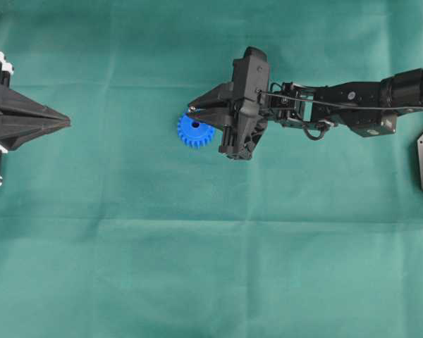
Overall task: Insert the shaft placed at a random location into the center hole of the small gear at another random location.
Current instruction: 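Align the shaft over the gear's center hole and lower it, then push the shaft down into the hole and open the right gripper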
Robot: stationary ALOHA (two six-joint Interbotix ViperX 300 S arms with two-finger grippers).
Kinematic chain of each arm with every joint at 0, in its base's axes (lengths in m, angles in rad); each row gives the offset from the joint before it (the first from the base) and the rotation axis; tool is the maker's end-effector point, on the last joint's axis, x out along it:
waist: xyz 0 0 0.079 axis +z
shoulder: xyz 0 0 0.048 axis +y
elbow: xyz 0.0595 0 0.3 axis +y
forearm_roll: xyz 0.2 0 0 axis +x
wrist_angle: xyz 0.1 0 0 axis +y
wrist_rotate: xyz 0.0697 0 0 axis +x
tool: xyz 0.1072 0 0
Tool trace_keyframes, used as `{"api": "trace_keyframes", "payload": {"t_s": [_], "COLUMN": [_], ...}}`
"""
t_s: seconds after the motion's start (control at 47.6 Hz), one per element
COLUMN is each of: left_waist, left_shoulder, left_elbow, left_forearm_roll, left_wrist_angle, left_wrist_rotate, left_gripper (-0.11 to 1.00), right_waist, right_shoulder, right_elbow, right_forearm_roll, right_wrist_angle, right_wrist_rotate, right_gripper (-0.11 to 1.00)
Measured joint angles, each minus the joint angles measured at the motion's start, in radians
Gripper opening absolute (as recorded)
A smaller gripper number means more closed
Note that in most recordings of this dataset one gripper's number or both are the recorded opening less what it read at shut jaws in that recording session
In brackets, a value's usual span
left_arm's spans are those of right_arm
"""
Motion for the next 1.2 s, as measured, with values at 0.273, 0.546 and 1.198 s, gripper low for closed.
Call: {"api": "trace_keyframes", "payload": {"t_s": [0.273,0.546,1.198], "left_waist": [0.000,0.000,0.000], "left_shoulder": [0.000,0.000,0.000], "left_elbow": [0.000,0.000,0.000], "left_forearm_roll": [0.000,0.000,0.000], "left_wrist_angle": [0.002,0.002,0.002], "left_wrist_rotate": [0.000,0.000,0.000], "left_gripper": [0.00,0.00,0.00], "right_waist": [0.012,0.015,0.015], "right_shoulder": [-0.054,-0.051,0.034], "right_elbow": [0.003,0.009,0.009], "right_forearm_roll": [0.000,0.000,0.005], "right_wrist_angle": [0.000,0.000,-0.018], "right_wrist_rotate": [0.000,0.000,0.000], "right_gripper": [0.14,0.14,0.14]}}
